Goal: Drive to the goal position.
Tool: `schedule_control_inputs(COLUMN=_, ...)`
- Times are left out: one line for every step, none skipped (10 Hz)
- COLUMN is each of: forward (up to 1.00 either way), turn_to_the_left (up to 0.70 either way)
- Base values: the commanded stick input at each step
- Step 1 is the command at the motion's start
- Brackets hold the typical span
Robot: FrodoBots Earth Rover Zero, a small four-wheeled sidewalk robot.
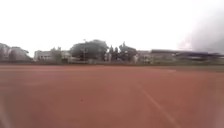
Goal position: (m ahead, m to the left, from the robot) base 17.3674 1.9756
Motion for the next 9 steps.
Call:
schedule_control_inputs(forward=0.30, turn_to_the_left=0.00)
schedule_control_inputs(forward=0.30, turn_to_the_left=0.00)
schedule_control_inputs(forward=0.30, turn_to_the_left=0.00)
schedule_control_inputs(forward=0.30, turn_to_the_left=0.00)
schedule_control_inputs(forward=0.30, turn_to_the_left=0.00)
schedule_control_inputs(forward=0.30, turn_to_the_left=0.00)
schedule_control_inputs(forward=0.30, turn_to_the_left=0.00)
schedule_control_inputs(forward=0.30, turn_to_the_left=0.00)
schedule_control_inputs(forward=0.30, turn_to_the_left=0.00)
